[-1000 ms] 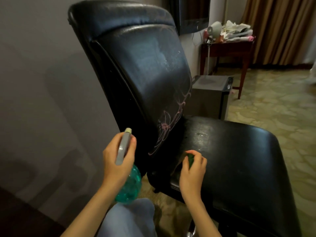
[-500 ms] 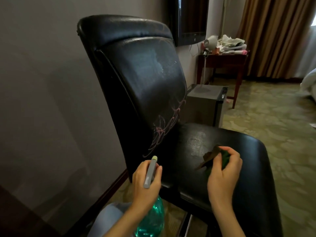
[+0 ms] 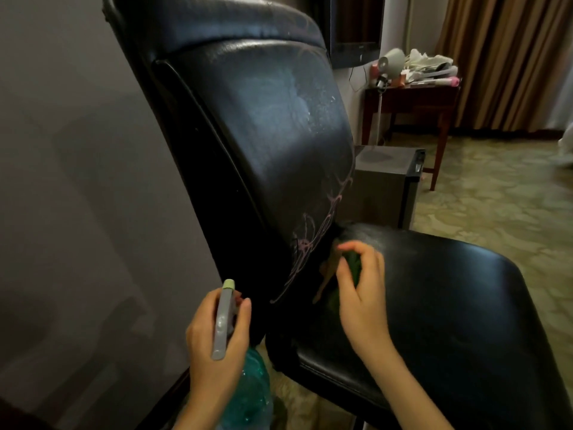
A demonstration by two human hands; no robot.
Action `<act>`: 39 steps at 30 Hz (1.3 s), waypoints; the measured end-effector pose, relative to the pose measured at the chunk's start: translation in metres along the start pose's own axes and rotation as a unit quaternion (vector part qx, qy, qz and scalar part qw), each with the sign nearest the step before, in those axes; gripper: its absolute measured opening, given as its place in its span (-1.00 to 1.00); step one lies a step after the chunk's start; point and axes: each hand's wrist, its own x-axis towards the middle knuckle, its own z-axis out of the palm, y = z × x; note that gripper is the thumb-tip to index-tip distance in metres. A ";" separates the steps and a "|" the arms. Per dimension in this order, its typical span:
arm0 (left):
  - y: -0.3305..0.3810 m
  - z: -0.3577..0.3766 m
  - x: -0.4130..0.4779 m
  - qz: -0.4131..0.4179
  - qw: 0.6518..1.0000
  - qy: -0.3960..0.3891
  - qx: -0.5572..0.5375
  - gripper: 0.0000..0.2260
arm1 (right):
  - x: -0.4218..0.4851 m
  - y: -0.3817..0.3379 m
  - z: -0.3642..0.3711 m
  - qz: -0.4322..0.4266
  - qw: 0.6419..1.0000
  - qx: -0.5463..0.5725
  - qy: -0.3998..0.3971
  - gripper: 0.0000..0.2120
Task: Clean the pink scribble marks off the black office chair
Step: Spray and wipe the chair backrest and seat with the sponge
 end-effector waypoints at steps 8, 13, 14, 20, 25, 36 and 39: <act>-0.023 -0.001 0.027 -0.021 0.999 0.036 -0.007 -0.86 | 0.089 -0.005 0.070 -0.110 0.993 -0.047 0.013 -0.80; -0.030 0.003 0.031 -0.031 0.998 0.061 0.002 -0.83 | 0.080 0.010 0.100 -0.121 0.992 -0.007 0.040 -0.71; -0.032 0.003 0.034 -0.036 0.997 0.066 -0.001 -0.85 | 0.076 0.017 0.100 -0.124 0.991 0.000 0.049 -0.73; -0.042 0.006 0.044 0.010 0.996 0.072 0.058 -0.88 | 0.042 0.054 0.103 -0.115 0.992 0.029 0.039 -0.82; -0.047 0.014 0.051 0.018 0.994 0.089 0.065 -0.89 | 0.039 0.073 0.104 -0.129 0.991 0.011 0.018 -0.81; -0.068 0.037 0.085 0.031 0.991 0.108 0.078 -0.89 | 0.143 0.097 0.108 -0.096 0.989 -0.090 0.073 -0.70; -0.076 0.043 0.099 0.035 0.991 0.111 0.068 -0.85 | 0.128 0.086 0.095 -0.125 0.987 -0.064 0.075 -0.76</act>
